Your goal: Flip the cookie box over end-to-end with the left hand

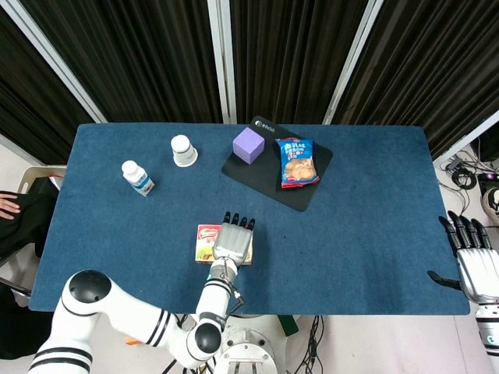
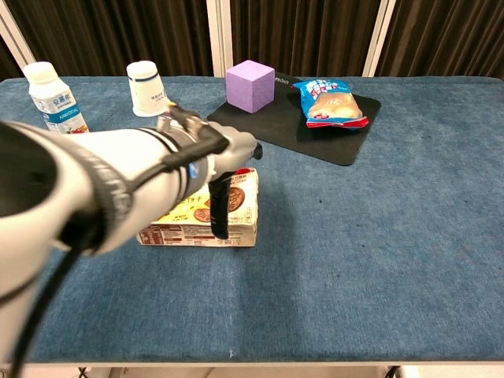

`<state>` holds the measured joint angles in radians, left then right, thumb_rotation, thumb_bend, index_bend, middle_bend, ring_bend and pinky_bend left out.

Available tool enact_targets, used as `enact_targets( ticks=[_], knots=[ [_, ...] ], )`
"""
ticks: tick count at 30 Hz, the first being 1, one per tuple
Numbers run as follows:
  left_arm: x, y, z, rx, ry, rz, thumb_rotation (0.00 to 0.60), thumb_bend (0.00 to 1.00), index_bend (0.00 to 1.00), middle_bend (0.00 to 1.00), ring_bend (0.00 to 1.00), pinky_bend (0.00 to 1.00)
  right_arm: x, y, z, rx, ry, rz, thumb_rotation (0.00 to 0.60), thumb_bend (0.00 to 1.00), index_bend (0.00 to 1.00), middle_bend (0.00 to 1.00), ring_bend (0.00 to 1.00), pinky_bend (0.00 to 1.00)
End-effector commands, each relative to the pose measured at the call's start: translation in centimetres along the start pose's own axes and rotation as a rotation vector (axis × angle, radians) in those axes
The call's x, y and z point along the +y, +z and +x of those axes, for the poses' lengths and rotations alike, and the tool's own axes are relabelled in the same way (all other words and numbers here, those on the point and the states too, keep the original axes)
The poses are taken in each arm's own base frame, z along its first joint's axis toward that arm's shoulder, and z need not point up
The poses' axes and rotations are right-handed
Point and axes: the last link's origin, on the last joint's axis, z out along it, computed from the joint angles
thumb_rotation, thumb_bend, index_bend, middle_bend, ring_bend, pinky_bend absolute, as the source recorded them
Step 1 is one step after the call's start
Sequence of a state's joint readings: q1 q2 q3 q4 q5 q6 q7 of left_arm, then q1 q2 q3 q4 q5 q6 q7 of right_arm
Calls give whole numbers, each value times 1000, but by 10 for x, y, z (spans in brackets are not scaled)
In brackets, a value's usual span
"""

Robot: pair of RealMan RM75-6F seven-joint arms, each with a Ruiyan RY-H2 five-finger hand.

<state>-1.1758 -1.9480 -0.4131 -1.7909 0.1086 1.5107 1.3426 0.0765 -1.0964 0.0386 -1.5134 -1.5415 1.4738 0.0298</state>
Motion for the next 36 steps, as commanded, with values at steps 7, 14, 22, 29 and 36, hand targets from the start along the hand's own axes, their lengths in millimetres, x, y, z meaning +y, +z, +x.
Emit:
enact_targets(
  ticks=[7, 14, 22, 29, 36],
  knots=[
    [9, 10, -6, -23, -14, 32, 600, 2, 118, 163, 98, 6, 0, -2, -1, -5, 0, -7, 600, 0, 0, 0, 0, 0],
    [10, 19, -8, 28, -35, 45, 600, 96, 259, 280, 201, 111, -2, -2, -2, -12, -3, -3, 600, 0, 0, 0, 0, 0],
    [-21, 4, 19, 194, -145, -51, 600, 166, 330, 377, 273, 174, -2, -2, -1, -5, -2, -3, 600, 0, 0, 0, 0, 0],
    [-69, -11, 44, 288, -470, -228, 600, 187, 330, 377, 247, 162, -3, -4, 2, 11, -5, -2, 600, 0, 0, 0, 0, 0],
    [-108, 6, 37, 236, -988, -390, 600, 207, 334, 375, 207, 161, -4, -6, 3, 18, -4, -4, 600, 0, 0, 0, 0, 0]
  ],
)
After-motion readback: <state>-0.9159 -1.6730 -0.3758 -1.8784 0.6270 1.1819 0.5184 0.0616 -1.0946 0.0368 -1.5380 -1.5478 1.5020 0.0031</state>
